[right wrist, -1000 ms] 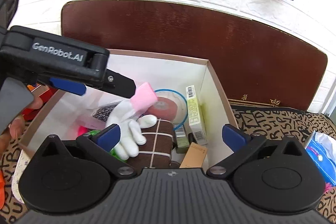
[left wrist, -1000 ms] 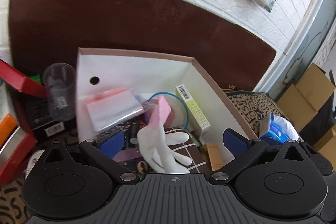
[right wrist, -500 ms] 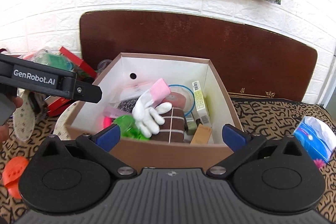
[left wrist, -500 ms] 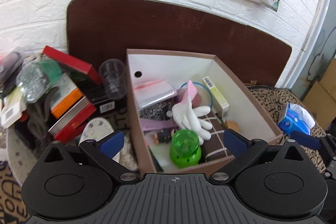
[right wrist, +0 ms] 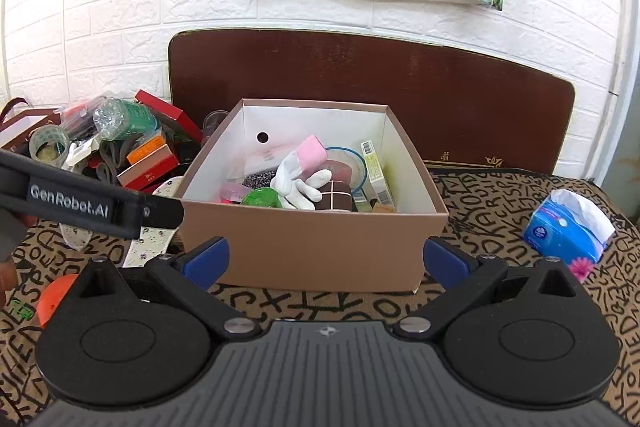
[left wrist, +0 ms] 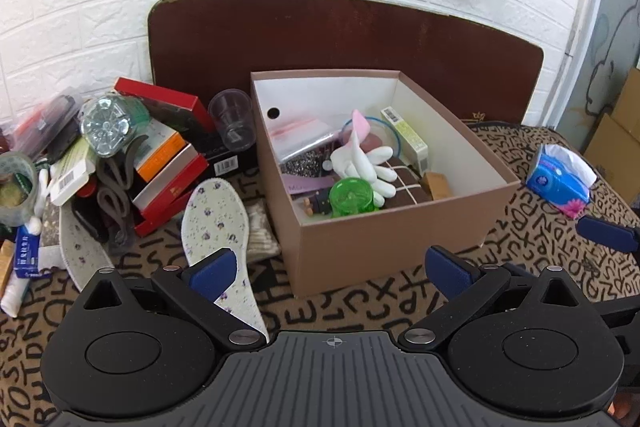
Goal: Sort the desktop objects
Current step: 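Withdraw the open left tool away from the box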
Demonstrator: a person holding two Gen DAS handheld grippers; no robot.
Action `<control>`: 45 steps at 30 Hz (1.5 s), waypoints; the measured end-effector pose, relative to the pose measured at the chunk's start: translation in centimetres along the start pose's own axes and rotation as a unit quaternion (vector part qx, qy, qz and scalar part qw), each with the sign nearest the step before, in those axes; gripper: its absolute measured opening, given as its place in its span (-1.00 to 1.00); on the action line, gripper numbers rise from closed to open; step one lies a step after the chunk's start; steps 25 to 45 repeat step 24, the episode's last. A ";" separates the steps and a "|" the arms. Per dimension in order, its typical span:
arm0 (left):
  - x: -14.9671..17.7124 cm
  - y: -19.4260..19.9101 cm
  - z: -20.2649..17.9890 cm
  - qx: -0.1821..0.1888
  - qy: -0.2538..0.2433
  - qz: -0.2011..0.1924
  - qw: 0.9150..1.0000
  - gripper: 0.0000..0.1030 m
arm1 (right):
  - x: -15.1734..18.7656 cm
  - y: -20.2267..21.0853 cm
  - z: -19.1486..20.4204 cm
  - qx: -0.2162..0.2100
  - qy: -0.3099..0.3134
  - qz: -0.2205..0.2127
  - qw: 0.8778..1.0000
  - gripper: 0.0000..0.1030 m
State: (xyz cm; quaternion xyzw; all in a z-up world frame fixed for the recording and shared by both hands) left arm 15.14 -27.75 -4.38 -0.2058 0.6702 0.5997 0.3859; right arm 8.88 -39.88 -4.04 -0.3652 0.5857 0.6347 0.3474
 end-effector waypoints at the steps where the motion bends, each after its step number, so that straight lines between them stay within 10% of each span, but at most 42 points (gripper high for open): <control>1: 0.3 0.3 0.0 -0.002 -0.002 0.000 1.000 1.00 | 0.2 0.3 0.1 0.000 -0.001 -0.001 1.000 0.99; 45: 2.9 2.2 0.4 0.001 -0.001 0.012 1.000 1.00 | 2.2 1.6 1.4 0.005 -0.014 0.017 1.000 0.99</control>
Point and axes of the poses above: each gripper's, at about its wrist camera, not at the fingertips, and y roughly against the way its jaws point, z to its left, x to its underside, the point moved 10 cm from there along -y, roughly the way its jaws point, and after that the axes turned 10 degrees about -x, right-handed, at the moved point
